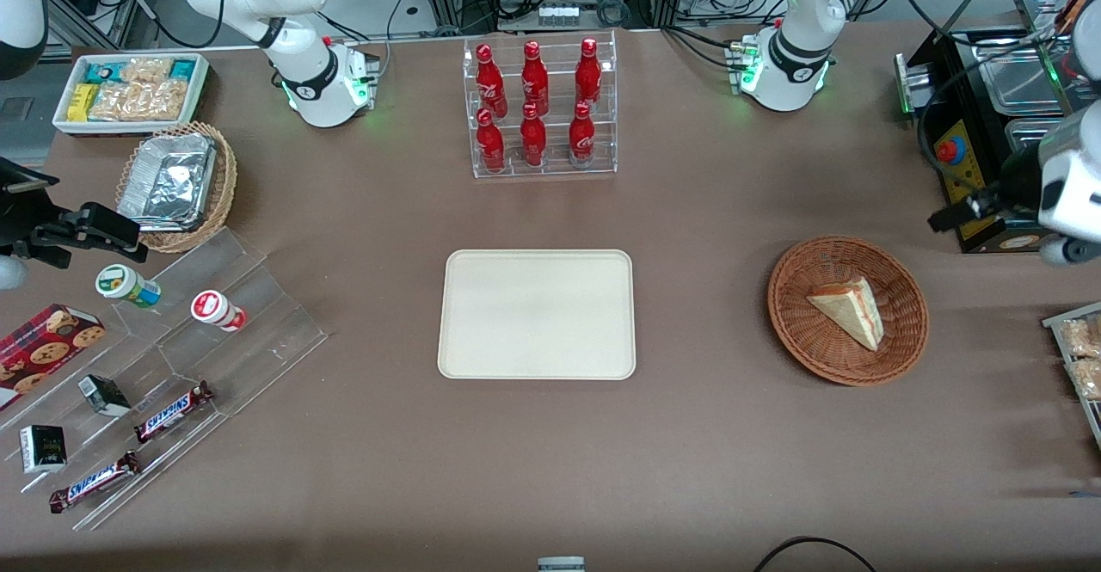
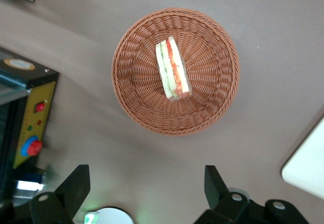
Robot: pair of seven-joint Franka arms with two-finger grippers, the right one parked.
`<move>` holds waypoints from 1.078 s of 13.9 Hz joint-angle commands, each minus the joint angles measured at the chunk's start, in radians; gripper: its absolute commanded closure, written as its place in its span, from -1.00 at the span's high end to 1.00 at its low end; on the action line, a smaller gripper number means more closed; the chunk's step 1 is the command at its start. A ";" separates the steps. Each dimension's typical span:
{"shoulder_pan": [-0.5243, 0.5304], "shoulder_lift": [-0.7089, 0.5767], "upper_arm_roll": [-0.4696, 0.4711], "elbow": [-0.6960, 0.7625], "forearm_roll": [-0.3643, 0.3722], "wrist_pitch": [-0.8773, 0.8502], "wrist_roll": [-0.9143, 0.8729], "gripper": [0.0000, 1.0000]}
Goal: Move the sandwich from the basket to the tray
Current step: 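Move the open left gripper down over the wrapped sandwich in the basket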
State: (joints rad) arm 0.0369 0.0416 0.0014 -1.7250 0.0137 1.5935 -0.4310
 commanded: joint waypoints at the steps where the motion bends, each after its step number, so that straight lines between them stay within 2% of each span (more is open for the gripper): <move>1: -0.005 0.082 -0.004 0.004 -0.001 0.058 -0.150 1.00; 6: -0.005 0.100 -0.004 -0.201 0.002 0.371 -0.371 1.00; 15: 0.003 0.150 -0.004 -0.412 -0.011 0.655 -0.377 1.00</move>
State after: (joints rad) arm 0.0374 0.2031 0.0007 -2.0898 0.0121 2.1870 -0.7936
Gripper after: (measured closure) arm 0.000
